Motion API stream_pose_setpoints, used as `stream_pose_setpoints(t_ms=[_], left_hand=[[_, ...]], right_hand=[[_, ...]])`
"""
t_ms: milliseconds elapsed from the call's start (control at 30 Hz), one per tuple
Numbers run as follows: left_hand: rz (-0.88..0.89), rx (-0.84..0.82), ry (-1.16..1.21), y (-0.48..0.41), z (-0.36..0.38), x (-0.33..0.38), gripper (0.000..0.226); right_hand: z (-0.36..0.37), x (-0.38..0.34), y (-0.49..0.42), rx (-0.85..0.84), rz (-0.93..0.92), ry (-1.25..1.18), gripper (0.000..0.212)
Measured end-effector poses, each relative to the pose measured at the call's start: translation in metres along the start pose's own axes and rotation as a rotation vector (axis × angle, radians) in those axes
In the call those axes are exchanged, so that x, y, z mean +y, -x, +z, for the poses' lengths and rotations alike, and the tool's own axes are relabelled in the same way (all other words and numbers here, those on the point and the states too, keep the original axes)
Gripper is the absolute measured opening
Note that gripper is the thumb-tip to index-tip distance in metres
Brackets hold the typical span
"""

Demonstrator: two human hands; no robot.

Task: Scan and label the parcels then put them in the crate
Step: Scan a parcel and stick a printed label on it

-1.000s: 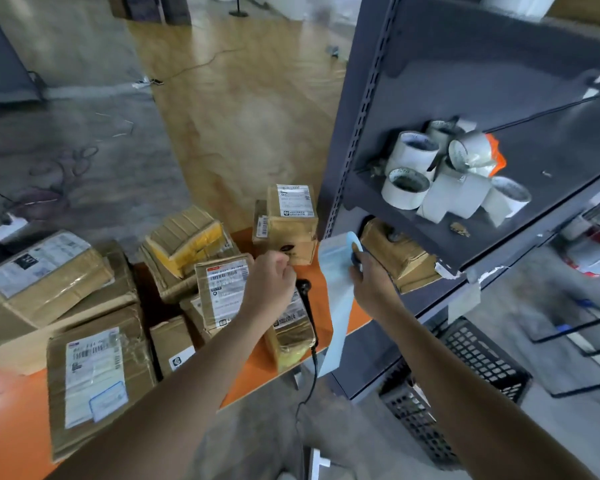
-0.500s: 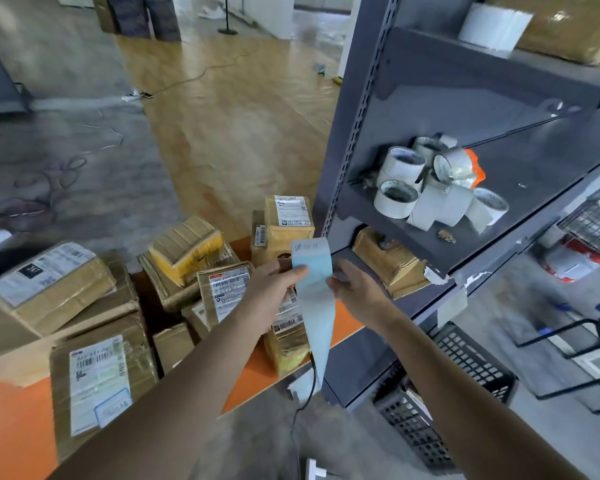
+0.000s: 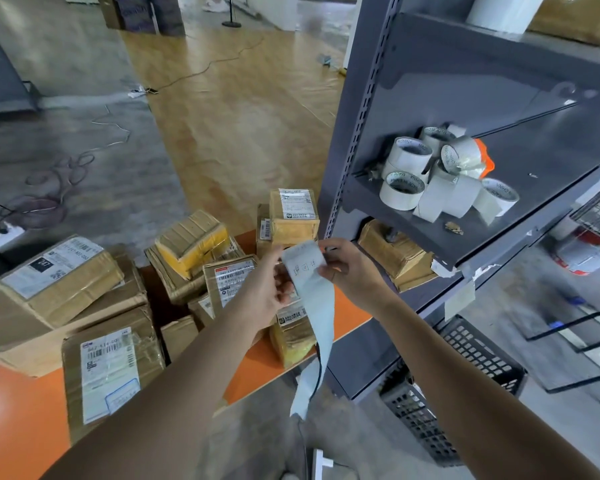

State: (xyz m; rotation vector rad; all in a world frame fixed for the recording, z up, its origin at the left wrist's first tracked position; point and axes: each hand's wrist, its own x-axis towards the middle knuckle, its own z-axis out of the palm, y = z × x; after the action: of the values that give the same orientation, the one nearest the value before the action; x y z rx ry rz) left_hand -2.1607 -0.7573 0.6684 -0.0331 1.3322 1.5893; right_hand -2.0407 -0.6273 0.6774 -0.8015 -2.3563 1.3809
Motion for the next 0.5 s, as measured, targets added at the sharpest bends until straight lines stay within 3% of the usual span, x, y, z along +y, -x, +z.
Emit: stream_pose_setpoints(t_ms=[100, 233, 500], left_hand=[[-0.093, 0.106, 0.036, -0.001, 0.004, 0.009, 0.032], [-0.075, 0.184, -0.004, -0.001, 0.010, 0.010, 0.025], [0.000, 0.184, -0.012, 0.001, 0.019, 0.006, 0.020]], right_hand=[[0.001, 0.000, 0.001, -0.041, -0.005, 0.033, 0.045], [-0.002, -0.002, 0.002, 0.019, -0.046, 0.074, 0.026], [-0.004, 0.001, -0.001, 0.181, -0.199, 0.315, 0.019]])
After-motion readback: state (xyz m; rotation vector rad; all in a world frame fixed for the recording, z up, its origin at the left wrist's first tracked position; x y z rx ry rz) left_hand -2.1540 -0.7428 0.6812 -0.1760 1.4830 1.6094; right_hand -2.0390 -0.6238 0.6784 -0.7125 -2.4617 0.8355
